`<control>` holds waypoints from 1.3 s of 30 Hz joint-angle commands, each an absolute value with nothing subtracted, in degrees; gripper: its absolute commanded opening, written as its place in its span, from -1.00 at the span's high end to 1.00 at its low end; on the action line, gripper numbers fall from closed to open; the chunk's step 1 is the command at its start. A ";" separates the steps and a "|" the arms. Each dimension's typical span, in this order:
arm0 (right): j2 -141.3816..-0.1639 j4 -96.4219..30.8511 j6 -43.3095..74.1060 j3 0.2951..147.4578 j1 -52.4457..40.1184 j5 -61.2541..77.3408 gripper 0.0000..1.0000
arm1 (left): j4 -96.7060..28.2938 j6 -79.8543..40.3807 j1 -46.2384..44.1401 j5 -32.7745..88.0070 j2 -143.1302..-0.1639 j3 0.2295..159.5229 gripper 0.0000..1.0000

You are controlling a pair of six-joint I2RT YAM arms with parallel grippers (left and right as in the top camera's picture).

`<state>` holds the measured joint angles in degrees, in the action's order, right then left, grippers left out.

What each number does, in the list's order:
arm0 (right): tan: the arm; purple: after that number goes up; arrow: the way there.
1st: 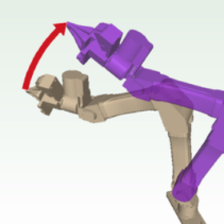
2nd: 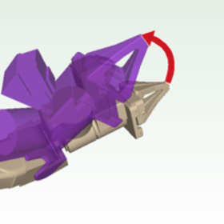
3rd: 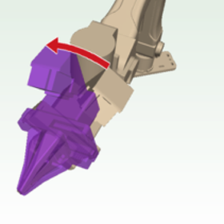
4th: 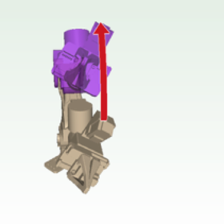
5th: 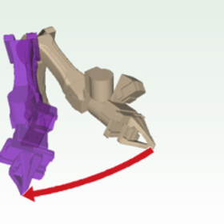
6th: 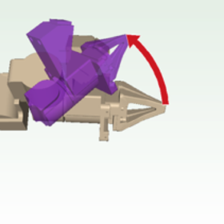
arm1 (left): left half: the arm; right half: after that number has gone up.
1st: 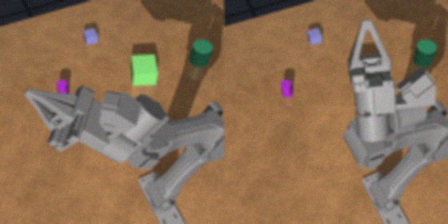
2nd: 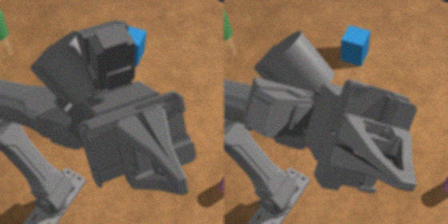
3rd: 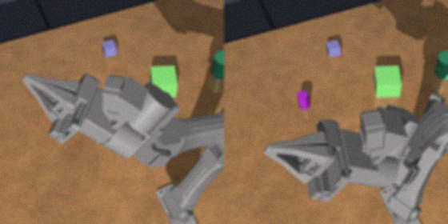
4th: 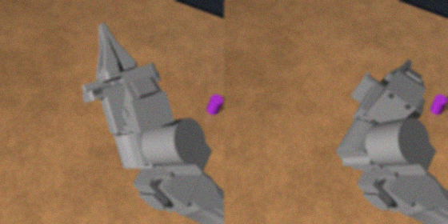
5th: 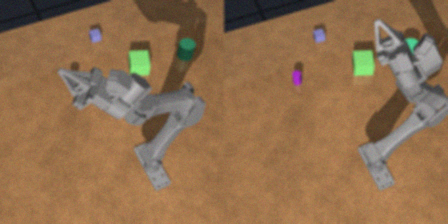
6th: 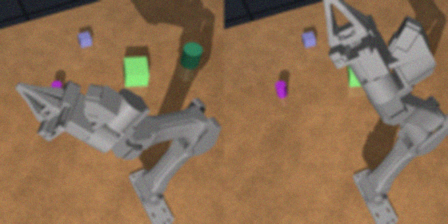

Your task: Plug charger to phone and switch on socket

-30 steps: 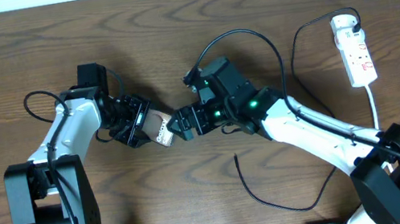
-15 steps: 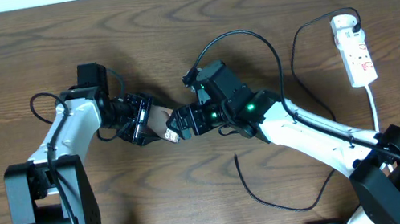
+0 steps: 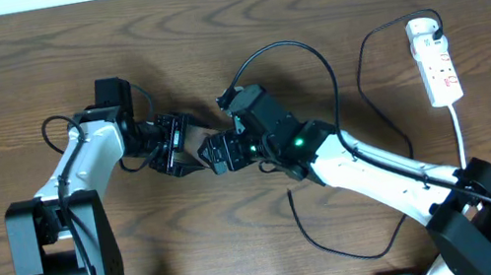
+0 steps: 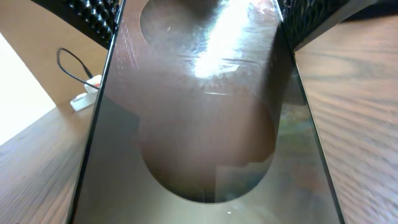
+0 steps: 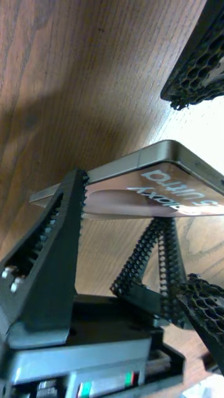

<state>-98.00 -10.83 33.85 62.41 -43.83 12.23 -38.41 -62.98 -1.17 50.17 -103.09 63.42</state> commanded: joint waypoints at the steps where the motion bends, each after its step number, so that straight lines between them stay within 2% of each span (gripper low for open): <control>1: -97.91 -10.66 35.66 62.98 -45.12 7.77 -0.68 | -38.48 -64.45 -0.93 54.68 -102.98 63.48 0.85; 10: -101.51 -9.34 39.99 62.98 -46.24 5.48 -0.36 | -38.54 -64.64 -0.93 55.09 -102.98 63.48 0.85; 19: -104.51 -6.57 40.69 62.98 -46.24 5.50 -0.38 | -38.50 -64.60 -0.93 55.05 -102.98 63.48 0.86; 24: -104.51 -5.39 40.71 62.98 -46.24 5.52 -0.33 | -38.48 -64.60 -0.93 55.02 -102.98 63.48 0.86; 30: -104.51 -4.89 41.39 62.98 -46.24 5.56 0.07 | -38.48 -64.60 -0.93 55.00 -102.98 63.48 0.86; 36: -104.51 -4.64 41.56 62.98 -46.52 5.98 0.20 | -38.48 -64.58 -0.93 55.00 -102.98 63.48 0.85; 39: -104.51 -4.62 42.02 62.98 -46.72 5.98 0.36 | -38.48 -64.58 -0.93 55.00 -102.98 63.48 0.86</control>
<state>-104.20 -4.75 41.39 62.41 -46.06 6.44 -38.50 -64.51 -1.17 52.62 -103.09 63.42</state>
